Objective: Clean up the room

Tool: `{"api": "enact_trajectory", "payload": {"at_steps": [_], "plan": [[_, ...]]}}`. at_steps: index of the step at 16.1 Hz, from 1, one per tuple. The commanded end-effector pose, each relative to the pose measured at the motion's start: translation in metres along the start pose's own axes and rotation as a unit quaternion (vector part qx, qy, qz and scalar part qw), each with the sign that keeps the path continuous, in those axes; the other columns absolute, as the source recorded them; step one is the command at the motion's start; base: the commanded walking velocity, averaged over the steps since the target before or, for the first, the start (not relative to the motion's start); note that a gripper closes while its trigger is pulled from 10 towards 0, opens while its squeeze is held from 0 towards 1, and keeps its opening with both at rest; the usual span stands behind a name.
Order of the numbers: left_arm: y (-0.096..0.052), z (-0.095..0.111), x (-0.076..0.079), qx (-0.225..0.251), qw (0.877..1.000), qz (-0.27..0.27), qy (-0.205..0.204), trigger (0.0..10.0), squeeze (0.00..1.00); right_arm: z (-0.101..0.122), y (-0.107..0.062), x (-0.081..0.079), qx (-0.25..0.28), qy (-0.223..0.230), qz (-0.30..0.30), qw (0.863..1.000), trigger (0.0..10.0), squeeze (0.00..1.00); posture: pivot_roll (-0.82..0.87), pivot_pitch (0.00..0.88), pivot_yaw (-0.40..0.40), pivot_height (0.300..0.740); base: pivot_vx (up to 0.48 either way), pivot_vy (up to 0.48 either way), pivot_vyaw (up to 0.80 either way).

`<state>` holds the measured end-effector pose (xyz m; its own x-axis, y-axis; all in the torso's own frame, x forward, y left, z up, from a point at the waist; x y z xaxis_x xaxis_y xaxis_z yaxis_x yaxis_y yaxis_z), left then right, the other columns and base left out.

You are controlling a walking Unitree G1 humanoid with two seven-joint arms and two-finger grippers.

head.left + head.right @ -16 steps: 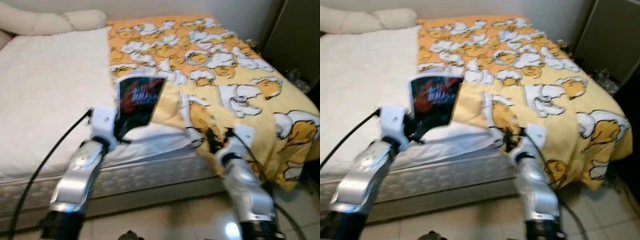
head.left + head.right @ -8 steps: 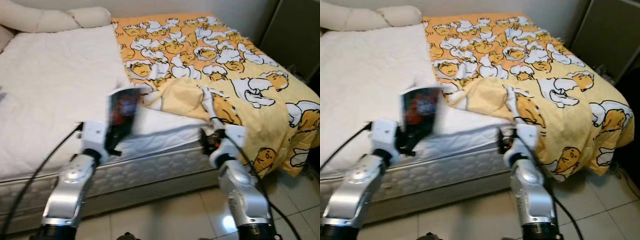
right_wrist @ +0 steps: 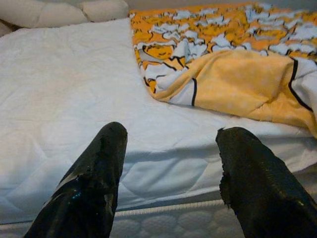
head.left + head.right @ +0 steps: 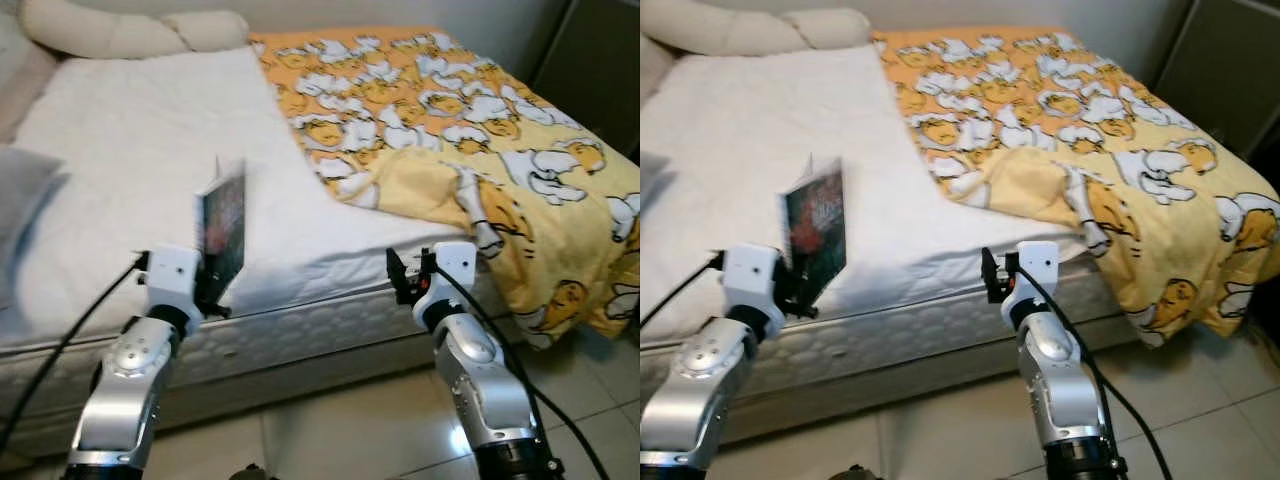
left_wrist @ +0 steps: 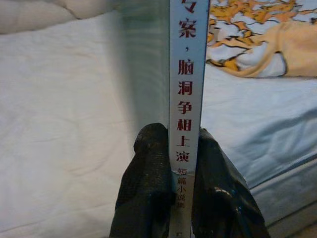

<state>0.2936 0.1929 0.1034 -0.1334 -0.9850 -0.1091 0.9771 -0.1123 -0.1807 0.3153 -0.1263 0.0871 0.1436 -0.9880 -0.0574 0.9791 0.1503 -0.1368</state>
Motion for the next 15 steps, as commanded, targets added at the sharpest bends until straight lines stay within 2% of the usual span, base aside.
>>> {"api": "enact_trajectory", "payload": {"at_steps": [1,7,13,15], "plan": [[0.0025,0.0123,0.0106,0.025,1.000,-0.016,0.005,10.0,0.00,-0.0033,-0.0027,0.0109,-0.004,-0.003,-0.013,1.000,10.0,0.00,0.04,0.000,-0.006,0.740,0.000,0.390,0.00],[0.0007,0.0131,0.0103,0.028,1.000,-0.013,0.006,10.0,0.00,-0.0038,0.0004,0.0058,-0.005,-0.003,0.000,1.000,10.0,0.00,0.06,0.000,-0.018,0.740,0.000,0.389,0.00],[0.0023,0.0175,0.0080,0.038,0.999,0.000,-0.009,10.0,0.00,-0.0060,0.0000,0.0096,-0.009,0.005,-0.006,1.000,10.0,0.00,0.05,0.000,-0.014,0.740,0.000,0.000,0.00],[0.0046,0.0180,0.0074,0.037,0.999,0.004,-0.001,10.0,0.00,-0.0050,0.0003,0.0115,-0.008,0.006,-0.008,1.000,10.0,0.00,0.05,0.000,-0.014,0.740,0.000,0.000,0.00]]}}
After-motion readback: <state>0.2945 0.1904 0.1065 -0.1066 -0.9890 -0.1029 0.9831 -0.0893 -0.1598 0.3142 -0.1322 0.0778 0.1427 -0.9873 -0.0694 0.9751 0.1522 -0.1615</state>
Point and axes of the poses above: a point about 5 cm out from each wrist's last joint towards the gripper, its own y axis pointing out of the wrist towards the gripper, its own z axis along the axis of the wrist's last joint, x = y × z, the point moved 3 cm from there along y, pointing out of the wrist towards the gripper, and after that the axes turned 2 degrees about -y, right-handed, at the moved point
